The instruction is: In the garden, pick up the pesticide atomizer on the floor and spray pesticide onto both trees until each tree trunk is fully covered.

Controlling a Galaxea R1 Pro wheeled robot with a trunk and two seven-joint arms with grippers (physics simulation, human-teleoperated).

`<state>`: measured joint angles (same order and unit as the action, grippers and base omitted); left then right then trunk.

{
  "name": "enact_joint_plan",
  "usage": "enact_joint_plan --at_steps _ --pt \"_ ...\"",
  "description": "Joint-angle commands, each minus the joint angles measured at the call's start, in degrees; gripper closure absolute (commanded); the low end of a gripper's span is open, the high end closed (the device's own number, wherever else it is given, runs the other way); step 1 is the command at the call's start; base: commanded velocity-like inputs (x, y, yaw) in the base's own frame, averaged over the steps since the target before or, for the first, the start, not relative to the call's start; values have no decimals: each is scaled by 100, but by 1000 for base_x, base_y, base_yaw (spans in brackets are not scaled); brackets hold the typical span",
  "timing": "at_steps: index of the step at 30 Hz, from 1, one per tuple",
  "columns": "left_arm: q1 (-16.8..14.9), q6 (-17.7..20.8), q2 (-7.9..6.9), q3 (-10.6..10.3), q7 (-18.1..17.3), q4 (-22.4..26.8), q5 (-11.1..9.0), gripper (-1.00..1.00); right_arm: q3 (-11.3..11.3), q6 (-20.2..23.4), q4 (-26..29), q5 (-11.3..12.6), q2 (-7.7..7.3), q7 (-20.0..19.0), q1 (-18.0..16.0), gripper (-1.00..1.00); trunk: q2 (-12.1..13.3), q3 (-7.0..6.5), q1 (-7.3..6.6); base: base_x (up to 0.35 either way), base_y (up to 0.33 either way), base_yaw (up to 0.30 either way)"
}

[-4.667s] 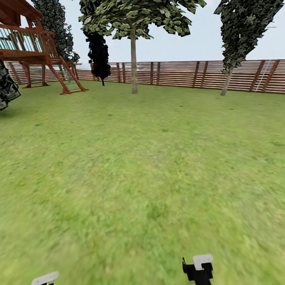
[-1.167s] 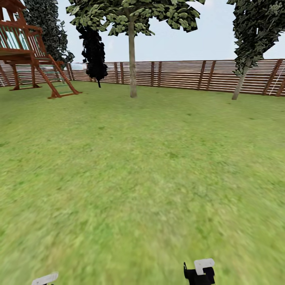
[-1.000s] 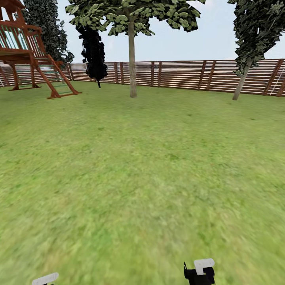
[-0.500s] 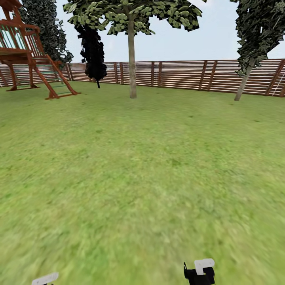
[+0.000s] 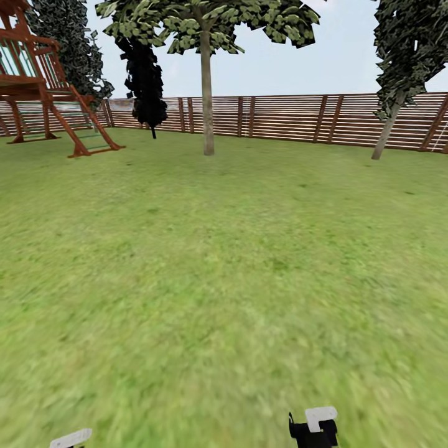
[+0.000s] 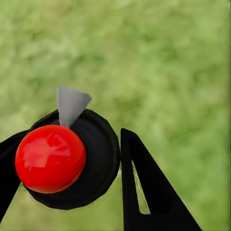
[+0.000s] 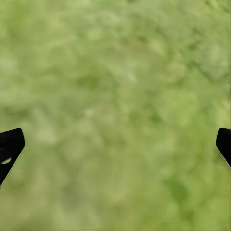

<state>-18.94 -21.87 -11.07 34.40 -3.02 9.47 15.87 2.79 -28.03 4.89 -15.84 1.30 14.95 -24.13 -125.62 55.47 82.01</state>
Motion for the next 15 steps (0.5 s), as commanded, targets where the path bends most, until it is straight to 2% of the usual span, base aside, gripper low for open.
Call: enact_joint_plan --at_steps 1,15 --pt "-4 -19 0 50 -32 -2 30 100 29 -10 -6 -60 2 34 -4 -100 -2 5 3 338 0 0" --pt "-4 -19 0 50 -32 -2 30 100 27 -10 -6 -60 2 34 -4 -100 -2 5 3 338 0 0"
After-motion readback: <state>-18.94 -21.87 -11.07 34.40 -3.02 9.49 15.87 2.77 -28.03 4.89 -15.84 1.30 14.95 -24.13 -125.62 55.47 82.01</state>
